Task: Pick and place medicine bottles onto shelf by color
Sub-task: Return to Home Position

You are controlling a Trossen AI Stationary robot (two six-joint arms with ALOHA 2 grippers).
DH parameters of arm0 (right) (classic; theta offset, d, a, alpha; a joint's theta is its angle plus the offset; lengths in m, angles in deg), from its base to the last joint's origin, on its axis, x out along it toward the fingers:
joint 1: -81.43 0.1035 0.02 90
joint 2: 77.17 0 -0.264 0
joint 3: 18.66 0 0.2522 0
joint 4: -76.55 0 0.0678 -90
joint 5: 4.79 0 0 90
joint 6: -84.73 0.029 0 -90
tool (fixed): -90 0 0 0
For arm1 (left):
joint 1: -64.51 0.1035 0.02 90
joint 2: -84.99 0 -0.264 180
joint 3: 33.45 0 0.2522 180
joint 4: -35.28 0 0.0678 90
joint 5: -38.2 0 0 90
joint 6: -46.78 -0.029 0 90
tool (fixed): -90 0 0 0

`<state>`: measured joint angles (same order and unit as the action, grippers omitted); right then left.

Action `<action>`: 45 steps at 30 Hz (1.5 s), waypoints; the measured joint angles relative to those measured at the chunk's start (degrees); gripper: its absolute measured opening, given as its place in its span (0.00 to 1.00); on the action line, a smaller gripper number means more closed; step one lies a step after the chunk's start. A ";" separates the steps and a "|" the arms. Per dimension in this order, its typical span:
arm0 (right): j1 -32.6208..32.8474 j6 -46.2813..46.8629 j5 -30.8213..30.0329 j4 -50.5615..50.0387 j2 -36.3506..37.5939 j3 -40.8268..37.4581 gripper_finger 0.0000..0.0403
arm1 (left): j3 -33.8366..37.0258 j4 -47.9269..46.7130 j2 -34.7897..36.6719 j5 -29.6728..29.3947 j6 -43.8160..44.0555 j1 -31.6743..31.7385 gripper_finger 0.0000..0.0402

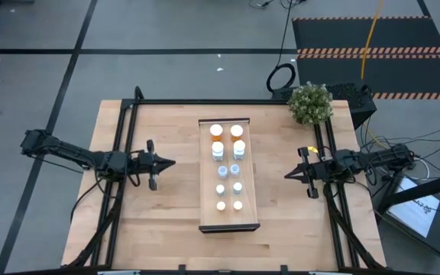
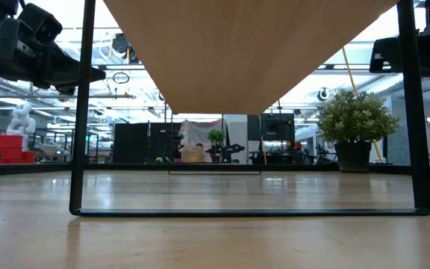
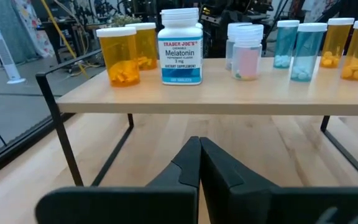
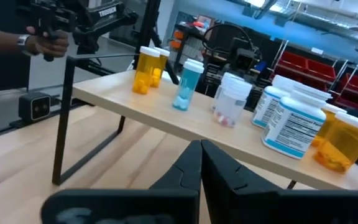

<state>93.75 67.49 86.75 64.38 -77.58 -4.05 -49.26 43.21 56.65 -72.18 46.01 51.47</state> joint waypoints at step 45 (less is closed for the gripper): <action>-2.00 3.04 -1.43 0.60 -0.02 0.00 0.00 | -0.02 -20.69 15.95 13.10 -2.45 7.66 0.01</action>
<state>91.75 70.53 85.31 64.98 -77.60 -4.05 -49.28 22.53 72.60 -59.09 43.56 59.13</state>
